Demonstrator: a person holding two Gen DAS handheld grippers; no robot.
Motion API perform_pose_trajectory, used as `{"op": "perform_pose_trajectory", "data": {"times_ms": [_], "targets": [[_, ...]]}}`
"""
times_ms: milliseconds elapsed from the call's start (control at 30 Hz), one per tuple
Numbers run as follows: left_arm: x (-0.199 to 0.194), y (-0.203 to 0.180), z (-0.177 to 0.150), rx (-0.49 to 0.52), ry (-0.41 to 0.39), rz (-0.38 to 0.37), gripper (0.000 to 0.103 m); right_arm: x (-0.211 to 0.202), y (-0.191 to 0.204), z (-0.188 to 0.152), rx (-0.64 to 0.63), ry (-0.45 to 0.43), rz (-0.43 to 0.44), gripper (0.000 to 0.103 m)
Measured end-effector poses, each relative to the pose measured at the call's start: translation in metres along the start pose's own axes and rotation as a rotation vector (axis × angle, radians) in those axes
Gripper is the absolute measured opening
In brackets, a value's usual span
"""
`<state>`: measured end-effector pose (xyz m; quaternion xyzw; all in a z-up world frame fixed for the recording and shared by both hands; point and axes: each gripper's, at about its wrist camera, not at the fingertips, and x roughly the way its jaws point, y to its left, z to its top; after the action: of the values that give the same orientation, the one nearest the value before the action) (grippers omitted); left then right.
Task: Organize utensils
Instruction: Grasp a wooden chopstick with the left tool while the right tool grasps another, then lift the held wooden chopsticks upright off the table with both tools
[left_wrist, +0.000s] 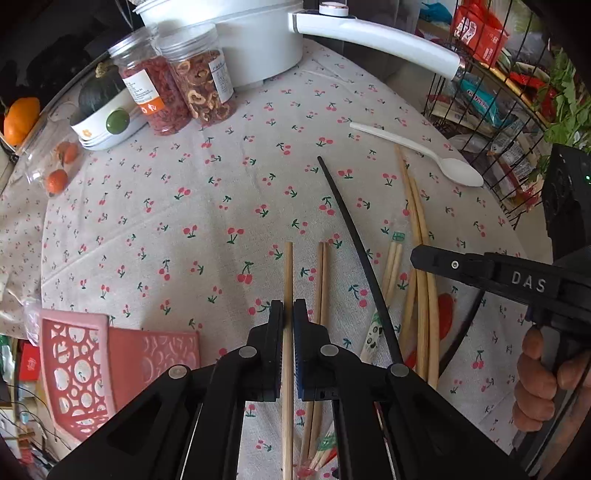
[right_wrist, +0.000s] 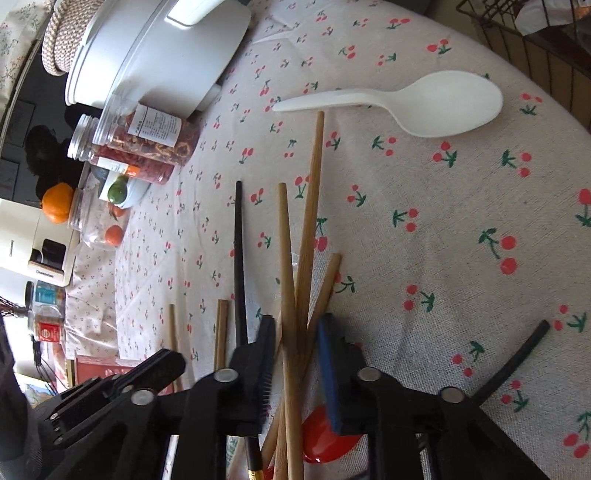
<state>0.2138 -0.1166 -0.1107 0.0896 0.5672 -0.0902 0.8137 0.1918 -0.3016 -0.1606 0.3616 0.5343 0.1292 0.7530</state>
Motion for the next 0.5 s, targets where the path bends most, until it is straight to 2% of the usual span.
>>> {"op": "perform_pose_trajectory", "data": {"times_ms": [100, 333, 500], "targets": [[-0.018, 0.007, -0.013, -0.018, -0.031, -0.025, 0.005, -0.004, -0.001, -0.003, 0.013, -0.002, -0.003, 0.010], [-0.052, 0.016, -0.037, -0.022, -0.084, -0.059, 0.005, -0.032, 0.014, -0.015, -0.053, -0.038, -0.051, 0.009], [-0.064, 0.022, -0.060, -0.016, -0.075, -0.088, 0.005, -0.029, 0.006, -0.022, -0.033, 0.004, -0.126, 0.010]]}}
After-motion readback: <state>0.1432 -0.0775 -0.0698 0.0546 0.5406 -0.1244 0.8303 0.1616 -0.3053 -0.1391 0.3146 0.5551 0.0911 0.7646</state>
